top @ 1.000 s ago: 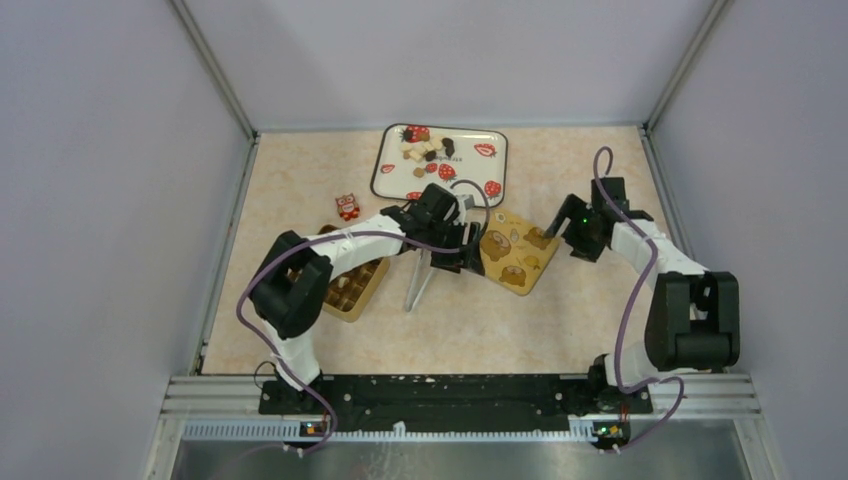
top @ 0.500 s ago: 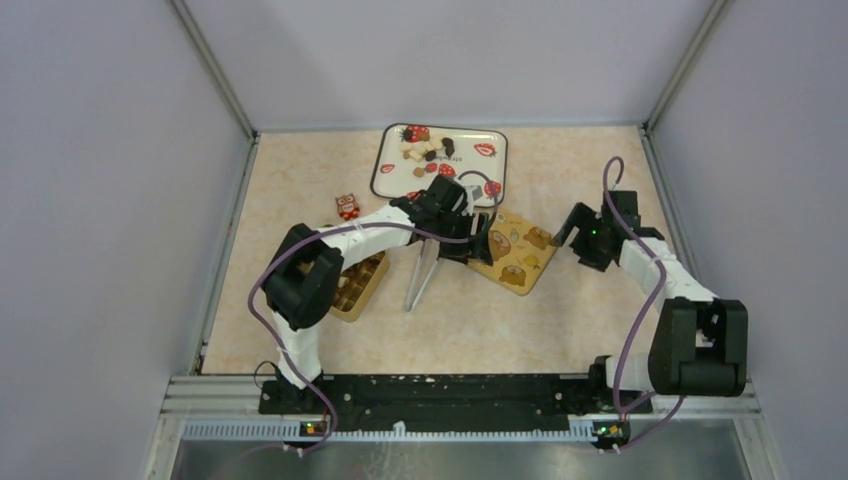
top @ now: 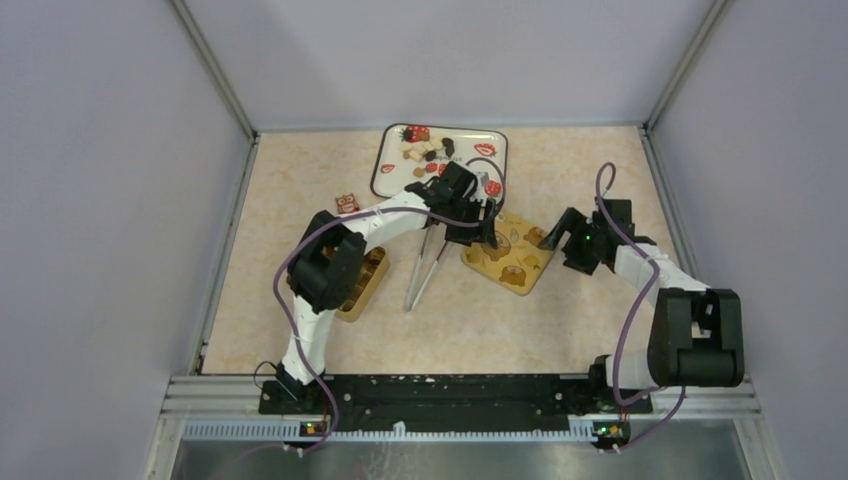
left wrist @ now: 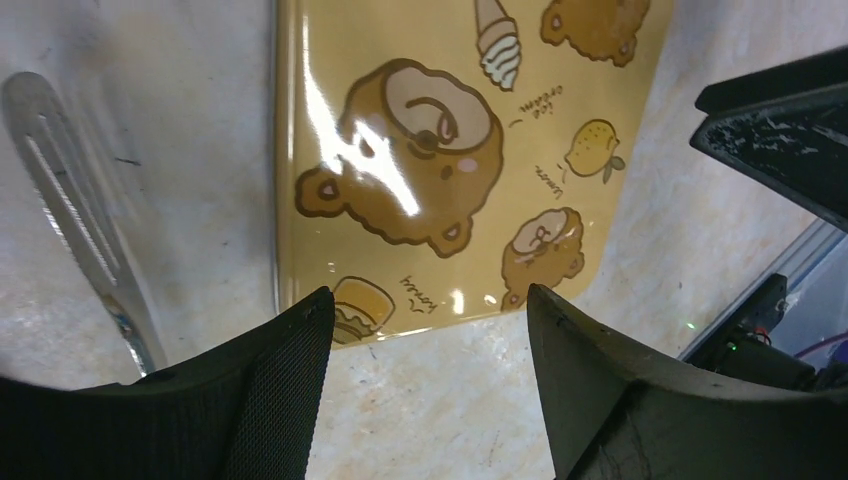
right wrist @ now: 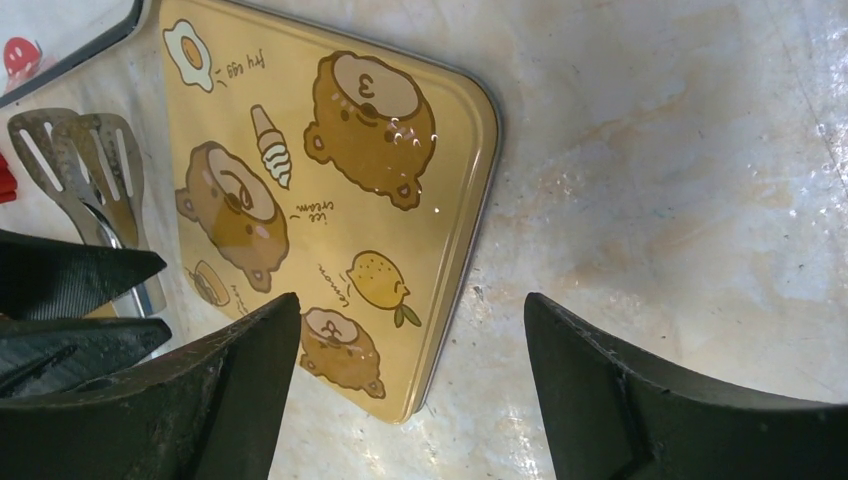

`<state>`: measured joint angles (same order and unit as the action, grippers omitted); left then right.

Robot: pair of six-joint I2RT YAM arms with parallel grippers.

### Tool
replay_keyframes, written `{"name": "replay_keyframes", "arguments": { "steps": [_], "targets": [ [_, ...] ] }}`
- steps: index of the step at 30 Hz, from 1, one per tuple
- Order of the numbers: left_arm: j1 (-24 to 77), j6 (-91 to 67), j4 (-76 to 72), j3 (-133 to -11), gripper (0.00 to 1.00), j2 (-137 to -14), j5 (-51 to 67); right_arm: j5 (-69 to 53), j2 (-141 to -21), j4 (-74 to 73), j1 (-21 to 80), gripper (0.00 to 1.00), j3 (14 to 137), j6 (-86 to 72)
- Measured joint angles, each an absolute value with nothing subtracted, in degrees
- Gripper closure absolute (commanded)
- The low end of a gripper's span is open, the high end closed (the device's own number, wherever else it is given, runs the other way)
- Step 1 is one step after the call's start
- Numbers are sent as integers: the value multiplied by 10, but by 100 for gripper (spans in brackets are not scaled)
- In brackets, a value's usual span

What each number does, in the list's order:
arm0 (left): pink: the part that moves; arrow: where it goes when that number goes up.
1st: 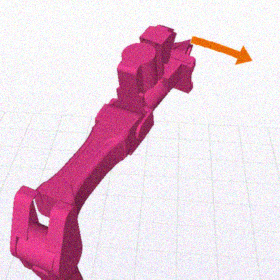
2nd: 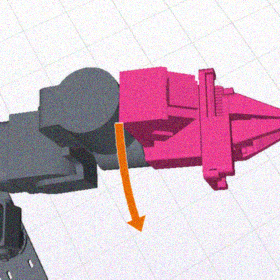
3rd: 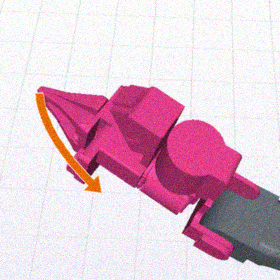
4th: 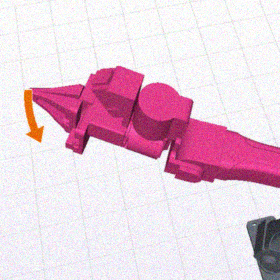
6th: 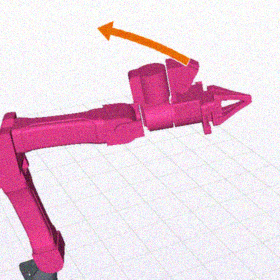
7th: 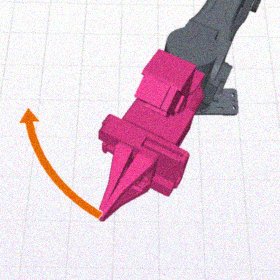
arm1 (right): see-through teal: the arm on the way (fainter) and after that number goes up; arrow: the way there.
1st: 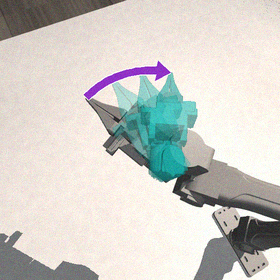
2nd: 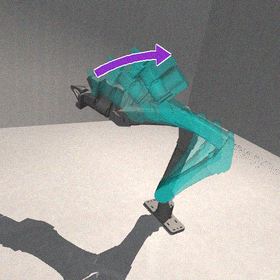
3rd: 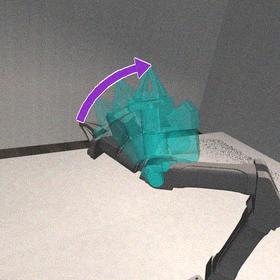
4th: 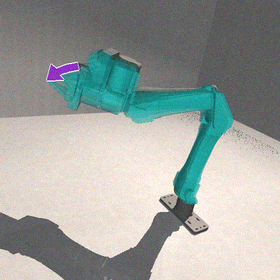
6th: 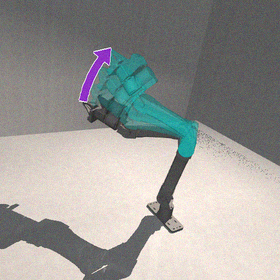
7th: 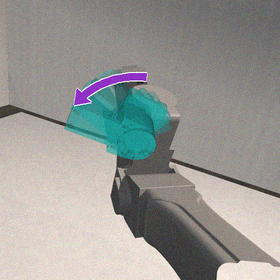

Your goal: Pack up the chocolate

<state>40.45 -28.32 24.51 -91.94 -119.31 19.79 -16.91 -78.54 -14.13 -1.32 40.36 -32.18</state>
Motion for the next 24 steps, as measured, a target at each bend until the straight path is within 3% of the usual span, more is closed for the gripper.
{"name": "replay_keyframes", "arguments": {
  "steps": [24],
  "targets": [
    [385, -269, 273, -1021, 25, -1294, 180, -169, -866, -65, -33, 20, 415, -342]
  ]
}}
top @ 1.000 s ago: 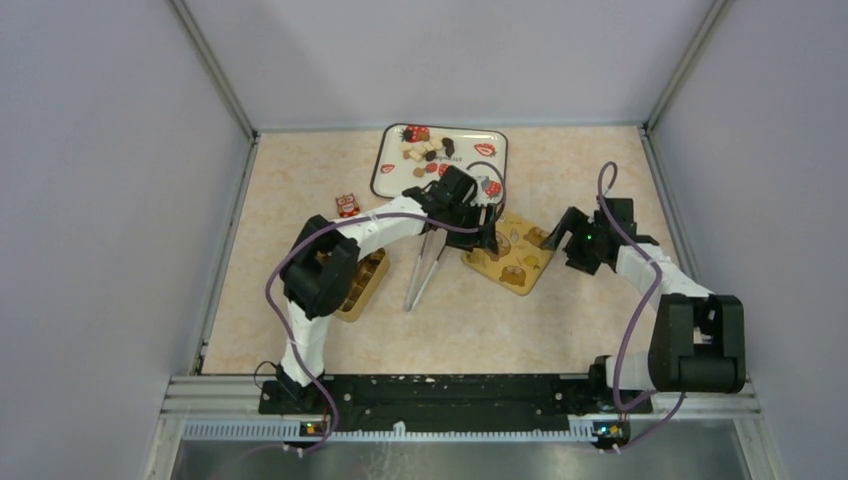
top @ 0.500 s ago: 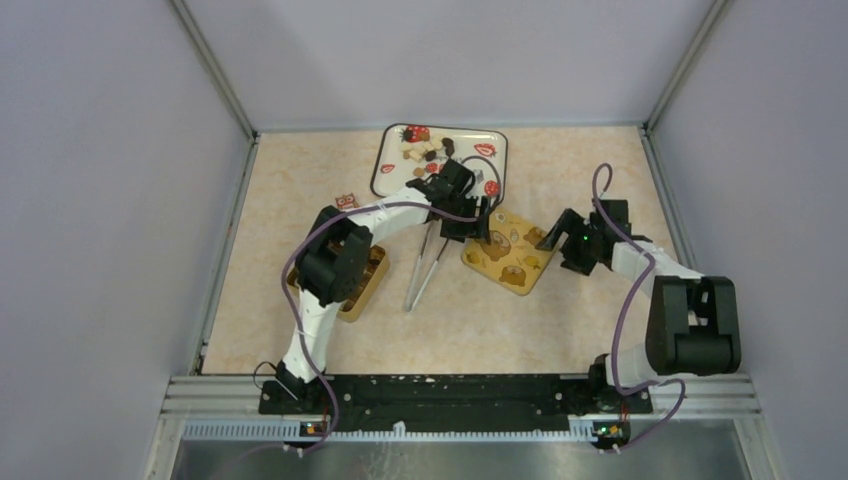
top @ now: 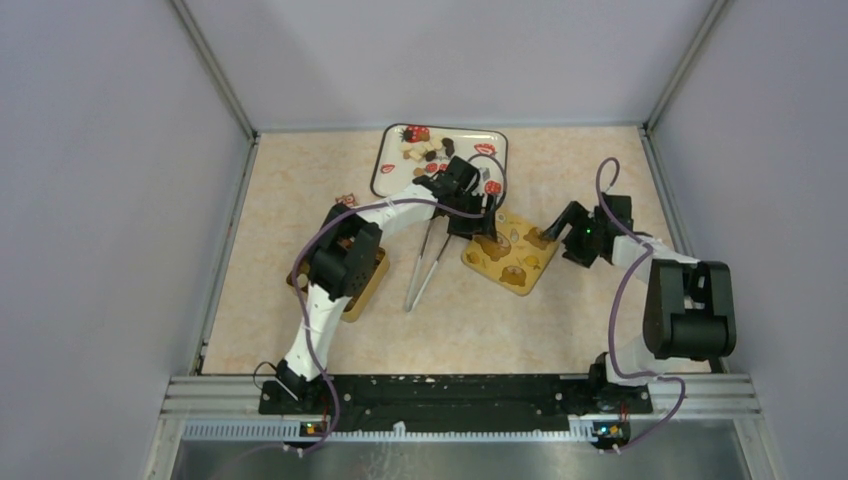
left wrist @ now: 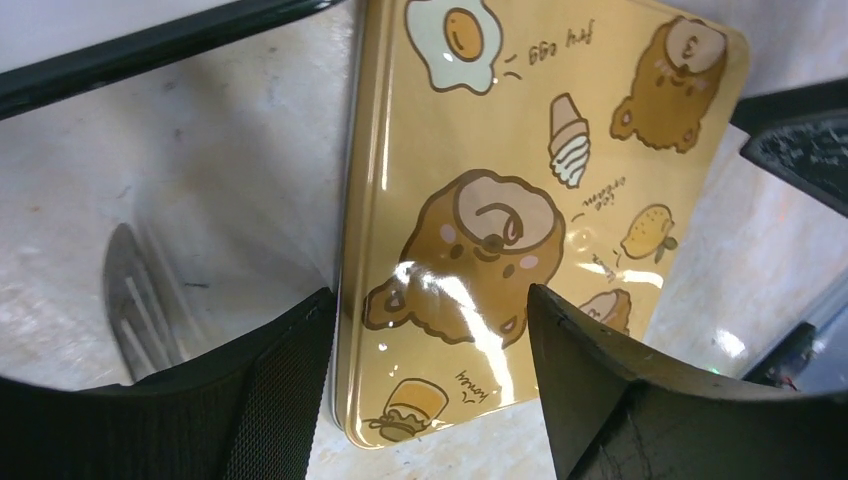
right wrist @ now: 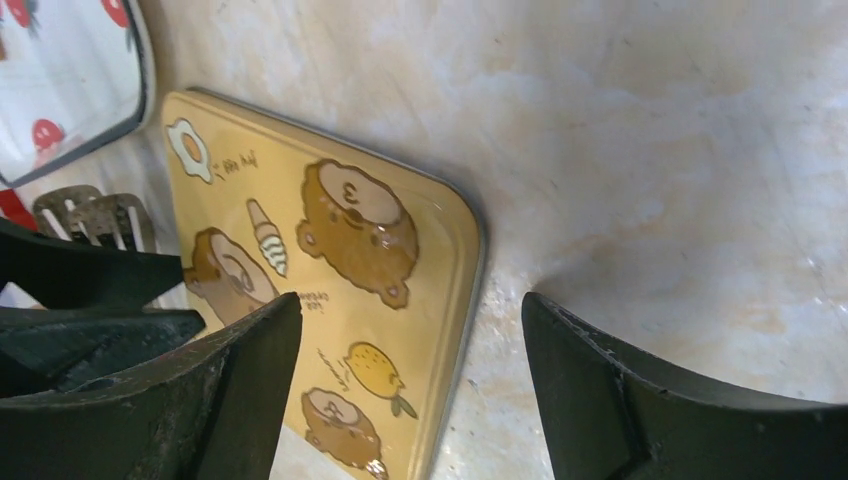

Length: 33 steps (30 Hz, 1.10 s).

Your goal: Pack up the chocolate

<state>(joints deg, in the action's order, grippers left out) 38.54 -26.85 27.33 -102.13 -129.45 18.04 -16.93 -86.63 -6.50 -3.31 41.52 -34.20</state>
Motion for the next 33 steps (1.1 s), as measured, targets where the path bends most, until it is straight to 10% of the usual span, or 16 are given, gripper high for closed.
{"name": "replay_keyframes", "arguments": {
  "steps": [23, 33],
  "targets": [
    [375, -416, 84, -894, 28, -1265, 477, -236, -896, 116, -45, 22, 361, -406],
    [377, -408, 97, -902, 24, -1213, 413, -209, -863, 51, -41, 21, 360, -396]
  ]
}}
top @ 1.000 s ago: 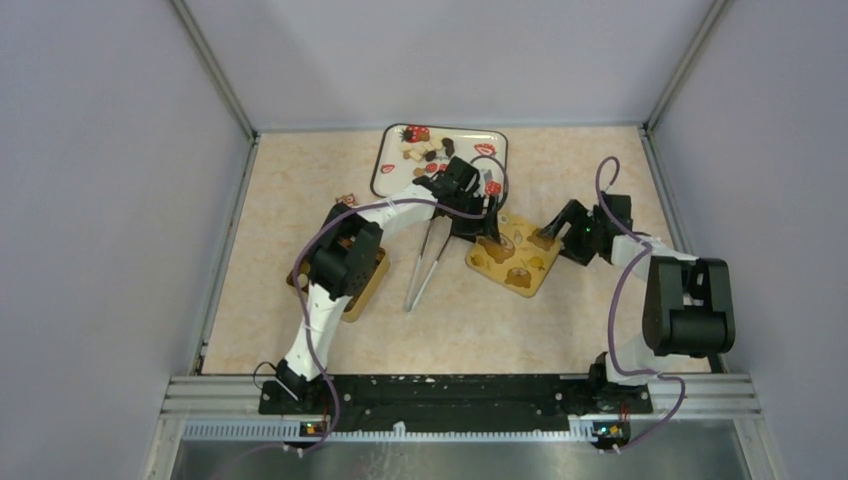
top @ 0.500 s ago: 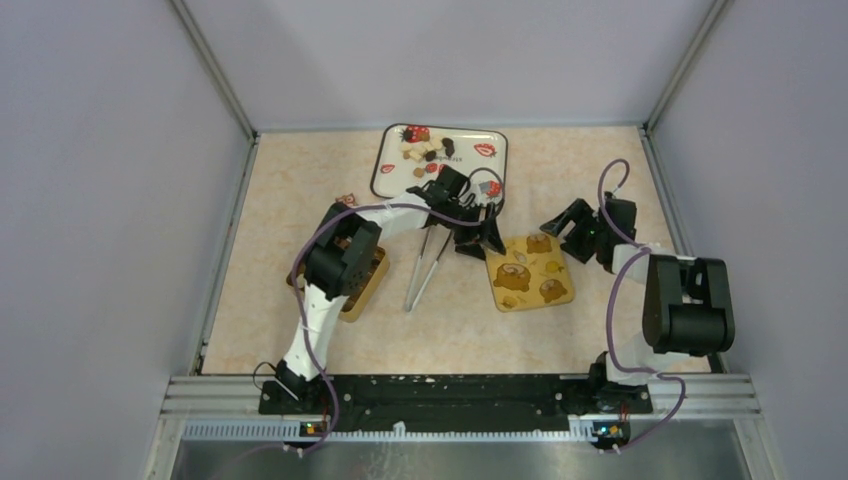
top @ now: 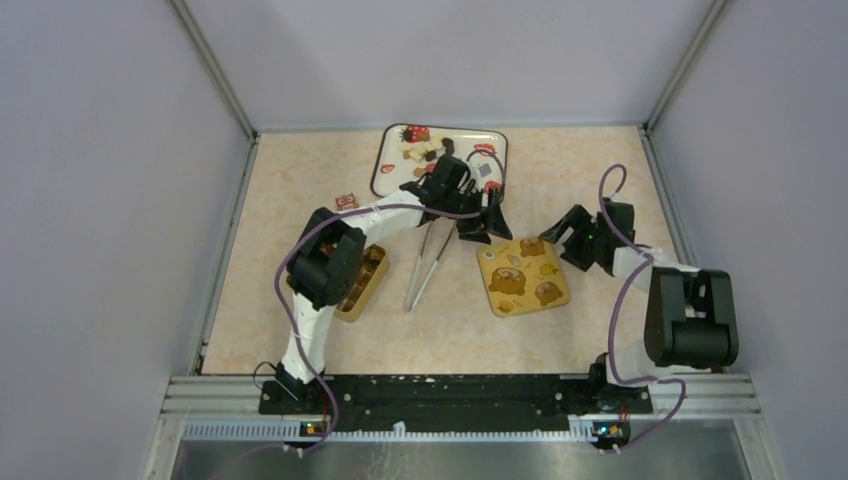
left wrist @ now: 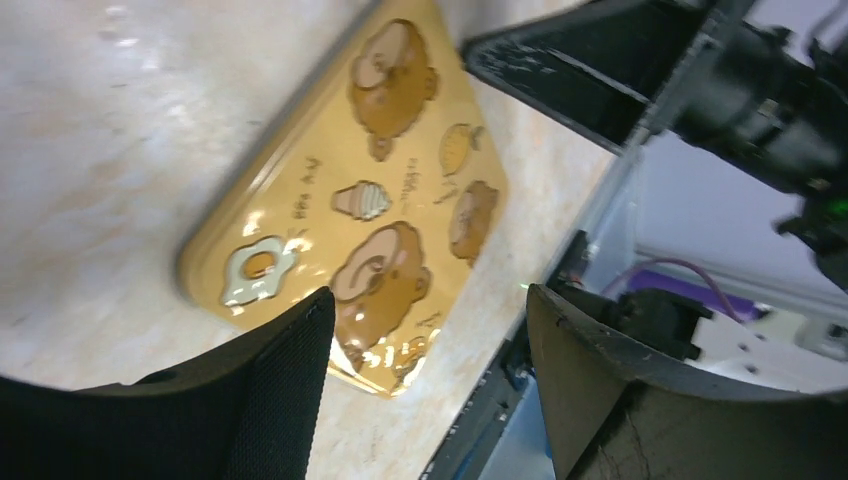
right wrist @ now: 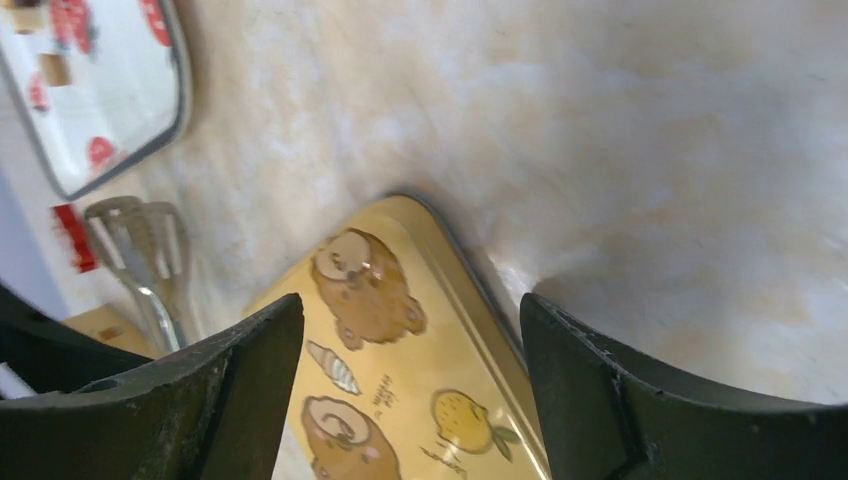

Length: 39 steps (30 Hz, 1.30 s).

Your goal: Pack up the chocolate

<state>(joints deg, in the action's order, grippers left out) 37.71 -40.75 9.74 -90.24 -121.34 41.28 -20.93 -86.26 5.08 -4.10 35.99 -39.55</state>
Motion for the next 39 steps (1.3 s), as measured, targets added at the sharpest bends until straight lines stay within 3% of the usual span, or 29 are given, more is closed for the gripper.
{"name": "replay_keyframes", "arguments": {
  "steps": [5, 12, 22, 39],
  "targets": [
    [377, -372, 197, -913, 18, -1192, 316, -127, -810, -47, -39, 21, 360, -366],
    [395, -378, 232, -856, 18, -1169, 274, -110, -779, -85, -39, 21, 345, -339],
    [415, -408, 197, -838, 18, -1203, 338, -236, -764, -79, -39, 21, 315, -342],
    [384, -412, 168, -850, 19, -1221, 352, -328, -666, -140, -40, 22, 244, -406]
  ]
}}
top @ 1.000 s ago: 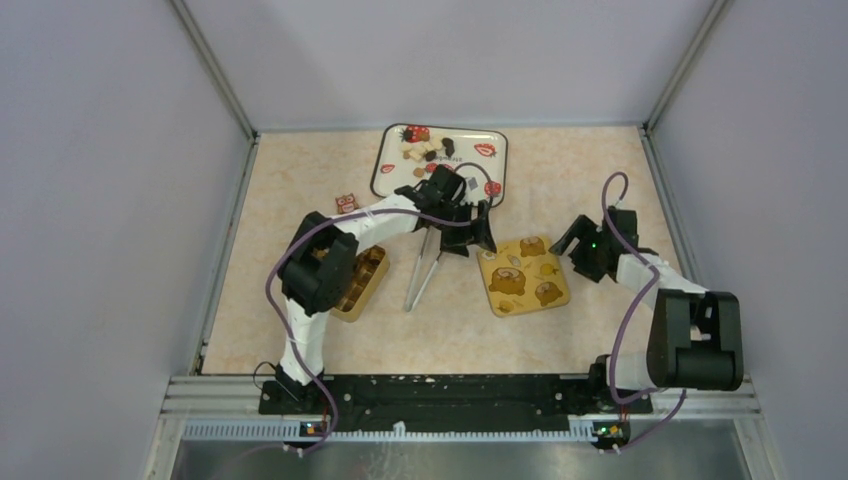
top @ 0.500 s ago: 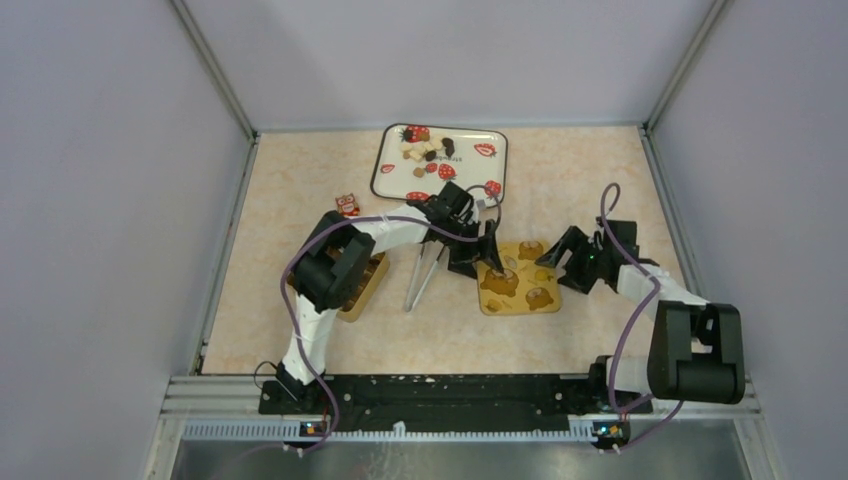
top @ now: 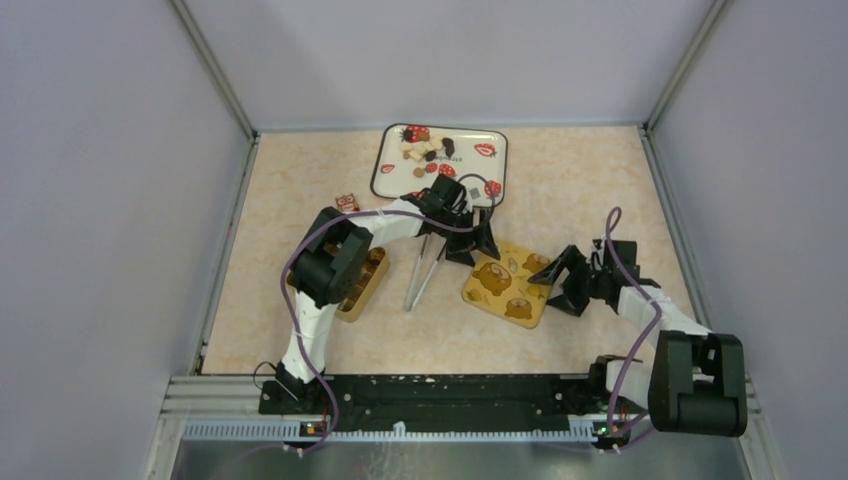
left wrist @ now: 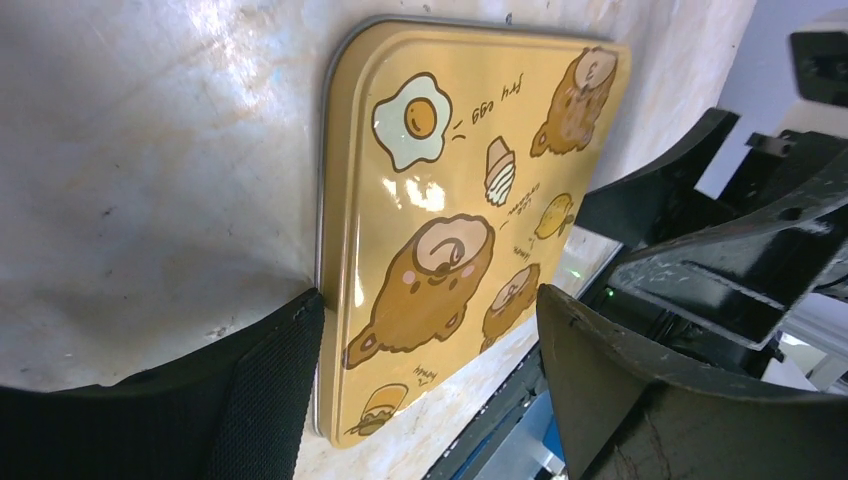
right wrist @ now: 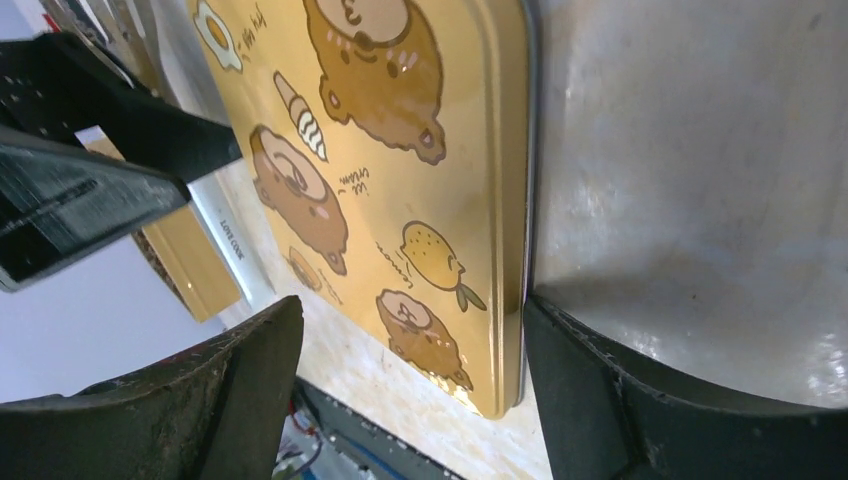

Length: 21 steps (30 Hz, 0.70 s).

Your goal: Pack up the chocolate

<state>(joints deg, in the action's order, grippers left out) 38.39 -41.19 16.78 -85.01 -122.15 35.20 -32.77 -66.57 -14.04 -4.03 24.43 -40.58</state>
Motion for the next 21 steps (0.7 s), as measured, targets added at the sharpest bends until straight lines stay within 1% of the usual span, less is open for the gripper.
{"name": "replay_keyframes", "arguments": {
  "steps": [7, 14, 21],
  "targets": [
    [377, -402, 145, -850, 19, -1225, 350, -363, -633, -91, -40, 22, 198, -461],
    [363, -390, 115, -852, 19, -1231, 344, -387, -549, 58, -40, 22, 120, -565],
    [357, -375, 101, -852, 20, -1231, 331, -400, -497, 220, -41, 22, 93, -646]
  ]
}}
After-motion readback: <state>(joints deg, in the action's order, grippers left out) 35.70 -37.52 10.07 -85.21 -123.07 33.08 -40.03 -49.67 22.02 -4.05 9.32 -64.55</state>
